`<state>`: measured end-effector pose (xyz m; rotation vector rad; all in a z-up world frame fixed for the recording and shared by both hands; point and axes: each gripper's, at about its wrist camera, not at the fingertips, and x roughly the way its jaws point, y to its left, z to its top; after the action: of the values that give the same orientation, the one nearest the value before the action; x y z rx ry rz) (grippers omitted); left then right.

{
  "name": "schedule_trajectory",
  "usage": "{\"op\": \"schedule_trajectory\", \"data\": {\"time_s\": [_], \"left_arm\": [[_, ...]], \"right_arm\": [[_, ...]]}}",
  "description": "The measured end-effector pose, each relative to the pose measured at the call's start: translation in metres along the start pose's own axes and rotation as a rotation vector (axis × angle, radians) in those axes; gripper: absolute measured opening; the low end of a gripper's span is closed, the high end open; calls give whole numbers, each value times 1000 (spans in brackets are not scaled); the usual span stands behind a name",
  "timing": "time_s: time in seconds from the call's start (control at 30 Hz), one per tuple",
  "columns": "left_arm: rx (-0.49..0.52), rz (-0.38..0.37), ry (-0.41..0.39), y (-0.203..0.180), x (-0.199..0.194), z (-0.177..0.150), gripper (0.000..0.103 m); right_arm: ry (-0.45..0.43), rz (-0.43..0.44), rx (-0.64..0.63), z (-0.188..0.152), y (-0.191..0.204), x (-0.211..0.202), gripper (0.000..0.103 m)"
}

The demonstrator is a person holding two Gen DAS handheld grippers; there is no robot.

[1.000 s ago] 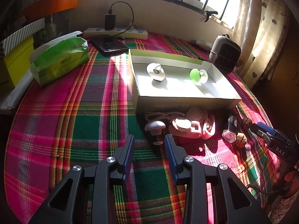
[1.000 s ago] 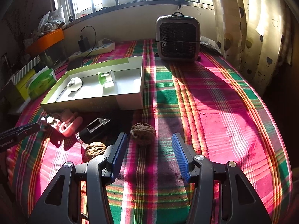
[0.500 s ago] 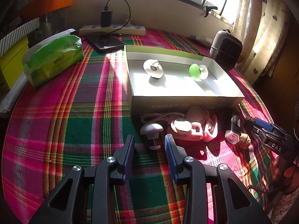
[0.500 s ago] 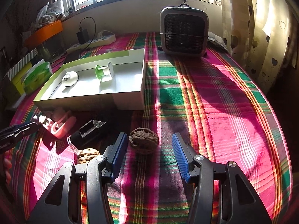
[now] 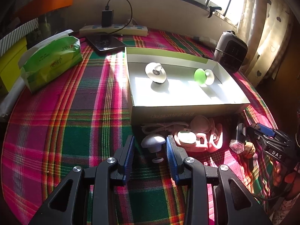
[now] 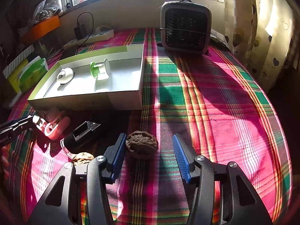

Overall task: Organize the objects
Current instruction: 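Grasp the white mushroom-shaped knob with the left tool while the right tool grasps a walnut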

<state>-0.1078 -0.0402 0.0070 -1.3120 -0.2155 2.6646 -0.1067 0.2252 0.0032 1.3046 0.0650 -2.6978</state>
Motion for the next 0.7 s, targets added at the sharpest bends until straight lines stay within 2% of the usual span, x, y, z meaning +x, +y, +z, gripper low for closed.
{"op": "schedule_trajectory", "data": {"time_s": [0.23, 0.37, 0.53, 0.7], "left_arm": [[8, 12, -2, -2, 1, 0, 31], [9, 17, -2, -2, 0, 0, 23], [11, 26, -2, -3, 0, -1, 23], [11, 28, -2, -3, 0, 0, 23]], "right_arm": [[3, -17, -18, 0, 3, 1, 51], [3, -16, -16, 0, 3, 0, 51], [2, -11, -20, 0, 4, 0, 51], [-2, -8, -17, -1, 4, -1, 45]]}}
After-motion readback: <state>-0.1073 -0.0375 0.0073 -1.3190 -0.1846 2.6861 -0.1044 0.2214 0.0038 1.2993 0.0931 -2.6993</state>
